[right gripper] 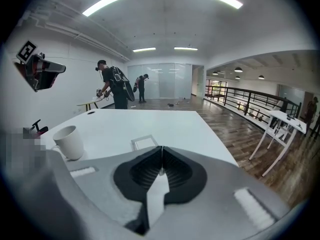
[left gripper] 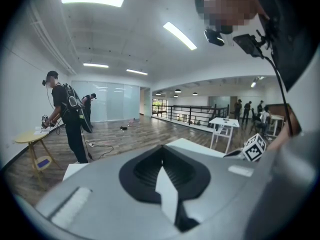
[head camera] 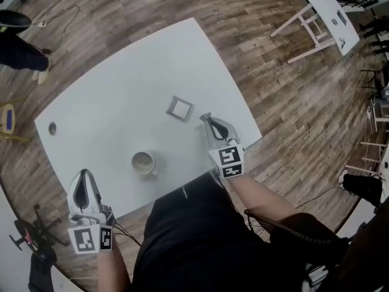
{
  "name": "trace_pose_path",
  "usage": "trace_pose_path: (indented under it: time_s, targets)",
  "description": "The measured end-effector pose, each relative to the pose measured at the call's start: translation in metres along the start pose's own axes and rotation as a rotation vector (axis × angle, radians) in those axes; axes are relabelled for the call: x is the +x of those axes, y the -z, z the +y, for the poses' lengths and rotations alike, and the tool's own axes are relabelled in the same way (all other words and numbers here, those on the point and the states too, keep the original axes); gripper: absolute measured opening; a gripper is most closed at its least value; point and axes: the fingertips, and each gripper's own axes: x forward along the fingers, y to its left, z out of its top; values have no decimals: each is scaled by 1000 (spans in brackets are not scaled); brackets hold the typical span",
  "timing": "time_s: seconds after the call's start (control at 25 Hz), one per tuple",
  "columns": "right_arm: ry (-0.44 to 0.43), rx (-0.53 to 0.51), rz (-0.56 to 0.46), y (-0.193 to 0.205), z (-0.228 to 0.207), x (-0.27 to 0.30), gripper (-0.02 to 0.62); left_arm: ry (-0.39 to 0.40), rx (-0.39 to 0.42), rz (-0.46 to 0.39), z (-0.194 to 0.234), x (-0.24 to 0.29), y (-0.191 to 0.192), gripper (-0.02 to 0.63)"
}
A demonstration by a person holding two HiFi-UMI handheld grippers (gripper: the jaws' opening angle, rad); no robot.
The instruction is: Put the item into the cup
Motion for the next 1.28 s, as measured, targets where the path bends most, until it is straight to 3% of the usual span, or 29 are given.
trace_pose_path:
  time_s: [0.8,1.28]
  targets:
    - [9,-28,-131,-64,10,-16,5,0,85,-125,12,-17,-40,-2]
    - [10,-62,-183,-85,1,-43,5,-38,78,-214,12,-27,-55,-2]
